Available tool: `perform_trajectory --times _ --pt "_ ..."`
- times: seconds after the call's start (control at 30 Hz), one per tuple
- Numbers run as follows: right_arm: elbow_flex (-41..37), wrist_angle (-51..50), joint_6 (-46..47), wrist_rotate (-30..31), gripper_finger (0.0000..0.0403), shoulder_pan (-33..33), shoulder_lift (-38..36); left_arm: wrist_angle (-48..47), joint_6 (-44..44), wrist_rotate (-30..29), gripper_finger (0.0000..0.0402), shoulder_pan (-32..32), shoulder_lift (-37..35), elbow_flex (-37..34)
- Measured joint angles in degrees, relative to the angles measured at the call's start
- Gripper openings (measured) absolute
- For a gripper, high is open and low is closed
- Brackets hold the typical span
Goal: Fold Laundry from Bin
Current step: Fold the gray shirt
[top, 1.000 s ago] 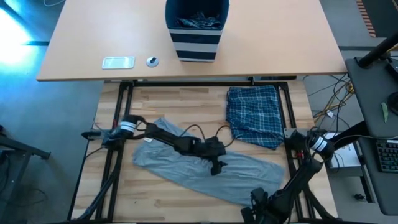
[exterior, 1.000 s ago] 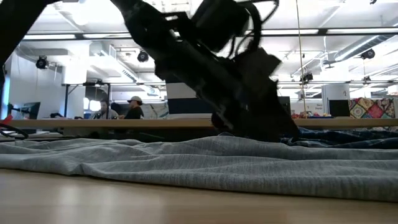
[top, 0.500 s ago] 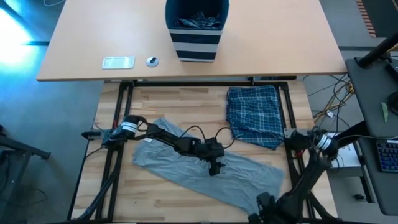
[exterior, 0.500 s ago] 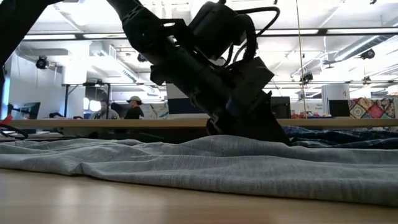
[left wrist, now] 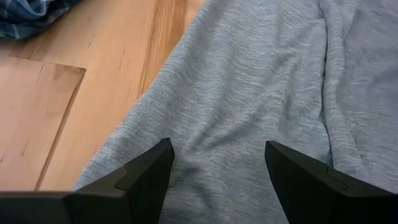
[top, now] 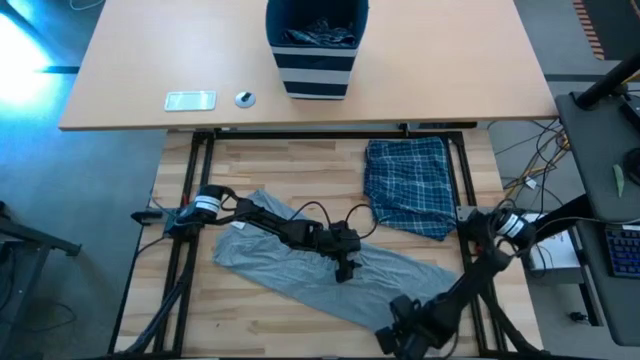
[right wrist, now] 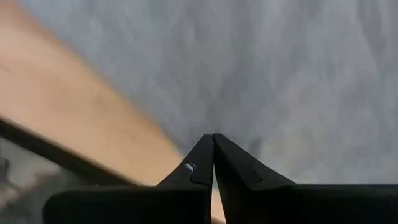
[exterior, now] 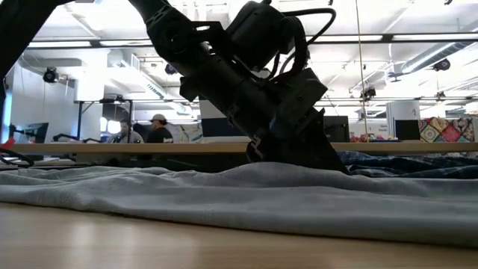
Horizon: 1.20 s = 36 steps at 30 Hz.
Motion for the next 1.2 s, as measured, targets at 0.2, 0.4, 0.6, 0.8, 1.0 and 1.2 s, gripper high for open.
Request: perform_trajectory --times 0.2,0.4,0.6,0.8,1.0,1.2 --pt "1.1 -0.8 2.6 -5.4 0.0009 3.6 -1.0 0.0 -0.3 0.4 0.0245 0.5 0.0 0.0" --pt "3.2 -7.5 3.5 1.2 0.0009 3.9 -7.2 -1.4 -0.3 0.2 0.0245 0.8 -1.8 -0.3" --pt "0.8 -17.5 6.1 -1.3 0.0009 4.4 -9.8 -8.6 0.8 0.1 0.0245 0.3 -10.3 -0.9" --pt "-9.0 -5.4 7.1 -4.8 0.0009 4.3 -9.8 -1.4 0.2 3.4 0.0245 -6.6 -17.2 -7.2" --pt "-14.1 -4.1 9.3 -4.7 0.0009 3.8 -13.8 8.5 -0.5 3.5 0.0245 -15.2 -9.9 -6.8" --pt "-15.9 -4.2 10.0 -4.7 0.0009 3.8 -18.1 9.0 -0.7 5.5 0.0245 -16.5 1.1 4.3"
